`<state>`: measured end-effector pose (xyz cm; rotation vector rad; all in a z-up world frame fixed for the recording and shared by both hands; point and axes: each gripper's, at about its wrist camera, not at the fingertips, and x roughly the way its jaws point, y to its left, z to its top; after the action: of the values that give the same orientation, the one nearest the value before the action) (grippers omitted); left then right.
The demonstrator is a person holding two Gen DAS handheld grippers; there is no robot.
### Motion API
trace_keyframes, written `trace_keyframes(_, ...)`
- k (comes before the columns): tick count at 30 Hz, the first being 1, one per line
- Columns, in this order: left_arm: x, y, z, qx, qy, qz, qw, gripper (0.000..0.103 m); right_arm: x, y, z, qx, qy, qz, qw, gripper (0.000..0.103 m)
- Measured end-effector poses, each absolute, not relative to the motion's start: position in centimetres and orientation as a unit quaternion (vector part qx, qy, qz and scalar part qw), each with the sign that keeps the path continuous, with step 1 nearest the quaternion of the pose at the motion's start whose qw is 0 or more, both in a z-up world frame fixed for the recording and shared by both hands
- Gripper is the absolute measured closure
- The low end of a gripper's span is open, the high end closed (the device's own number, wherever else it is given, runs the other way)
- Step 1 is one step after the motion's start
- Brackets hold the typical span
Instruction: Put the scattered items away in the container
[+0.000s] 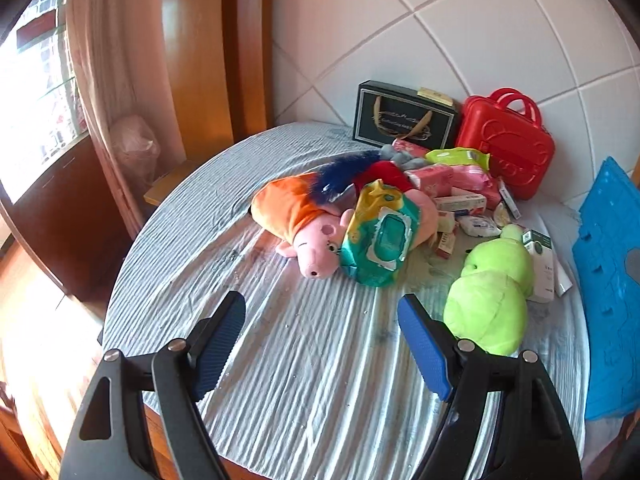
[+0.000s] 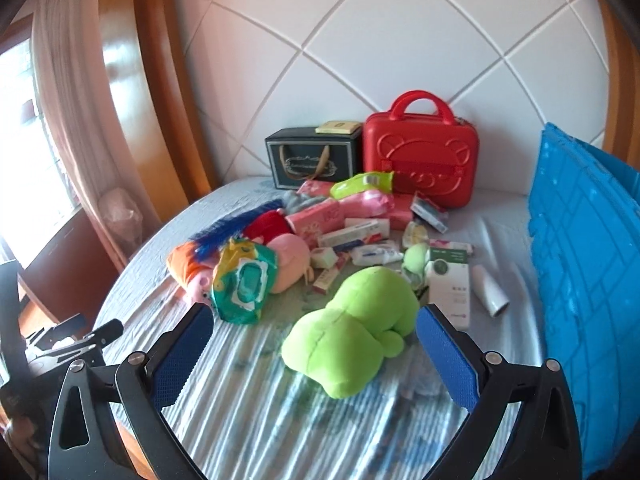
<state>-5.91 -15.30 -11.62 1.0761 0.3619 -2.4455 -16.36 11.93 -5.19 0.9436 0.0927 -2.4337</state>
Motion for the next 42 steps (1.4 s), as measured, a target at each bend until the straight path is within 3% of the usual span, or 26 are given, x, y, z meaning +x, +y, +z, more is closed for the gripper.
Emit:
trace_keyframes(8,-10.3,-20.4,-15.5,0.429,0.132,-0.866,0.22,0.025,-19.9,5.0,-8.4,0.391,0.053,-0.874,0.283,0.0)
trace_keyframes(23,-22.6,-24.9,-27.9,0.525,0.075,-0.846,0.047,0.026,-24.0,-3.9,-16.5,0.482,0.034,-0.862,0.152,0.0)
trace_keyframes(26,-22.1,-25.9,-28.0,0.528,0.083,-0.845,0.02,0.038,-24.6,-5.3,-18.3,0.498,0.035,-0.854,0.146,0.0)
trace_keyframes(35,-18.6,-32.8,-27.3,0.542,0.035,-0.833,0.107,0.038,-25.9,-9.1,-21.1,0.52,0.026,-0.838,0.164,0.0)
trace_keyframes(42,-18.4,-31.6,-22.4,0.51,0.075,-0.854,0.072,0.037,-26.5,-10.2,-21.8,0.529,0.032,-0.832,0.165,0.0)
